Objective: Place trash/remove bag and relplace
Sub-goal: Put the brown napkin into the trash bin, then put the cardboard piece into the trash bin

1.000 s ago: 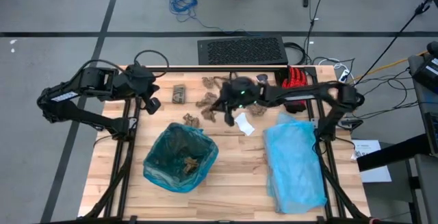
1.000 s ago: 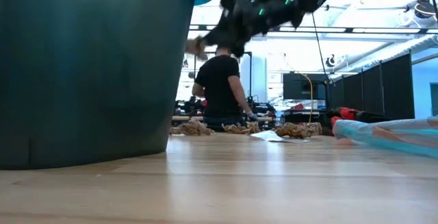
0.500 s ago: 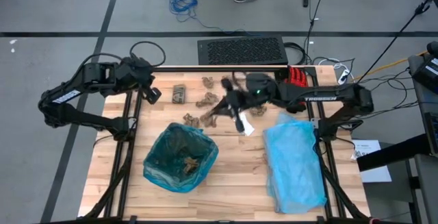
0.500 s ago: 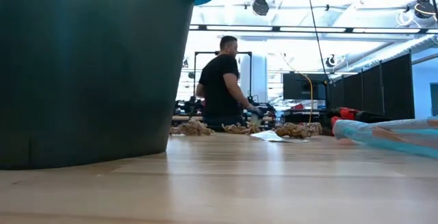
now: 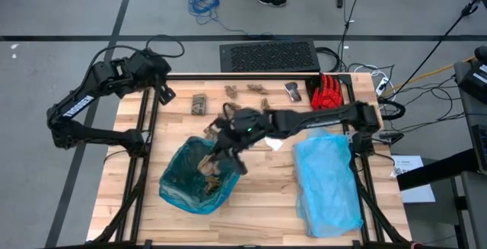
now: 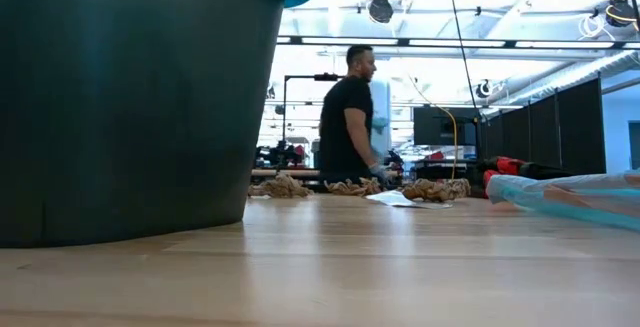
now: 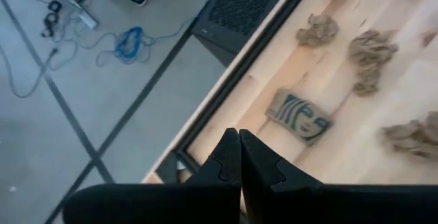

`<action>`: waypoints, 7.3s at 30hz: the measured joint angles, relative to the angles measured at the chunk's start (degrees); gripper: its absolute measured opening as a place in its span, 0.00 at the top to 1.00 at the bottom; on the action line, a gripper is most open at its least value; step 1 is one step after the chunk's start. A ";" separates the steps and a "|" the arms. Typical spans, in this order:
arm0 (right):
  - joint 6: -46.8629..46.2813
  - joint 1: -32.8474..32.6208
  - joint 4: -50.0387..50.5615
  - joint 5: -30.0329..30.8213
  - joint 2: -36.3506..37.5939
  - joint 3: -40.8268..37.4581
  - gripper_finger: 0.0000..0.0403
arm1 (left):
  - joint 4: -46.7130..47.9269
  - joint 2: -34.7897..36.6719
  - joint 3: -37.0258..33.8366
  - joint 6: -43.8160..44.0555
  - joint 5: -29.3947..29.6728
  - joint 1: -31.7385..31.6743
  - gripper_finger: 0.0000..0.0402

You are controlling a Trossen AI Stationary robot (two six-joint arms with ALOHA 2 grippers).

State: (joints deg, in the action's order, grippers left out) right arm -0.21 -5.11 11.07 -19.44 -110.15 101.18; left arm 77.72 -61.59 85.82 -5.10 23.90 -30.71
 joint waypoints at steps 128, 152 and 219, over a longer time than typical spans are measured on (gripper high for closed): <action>-11.05 -4.17 15.73 -0.44 -2.01 20.34 0.32 | -44.73 -39.46 -35.23 1.37 -62.23 -38.55 0.77; -12.06 -3.86 17.94 -1.69 -0.55 20.29 0.32 | -39.26 -39.44 -34.60 0.17 -67.26 -37.56 0.77; 22.87 21.76 48.65 -19.69 9.60 -0.02 0.53 | -17.35 -2.57 -17.96 -2.70 -42.12 -34.83 1.00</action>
State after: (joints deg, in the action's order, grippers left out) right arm 22.66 16.65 59.73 -39.12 -100.55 101.15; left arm 60.37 -64.16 67.86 -7.79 -18.22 -65.54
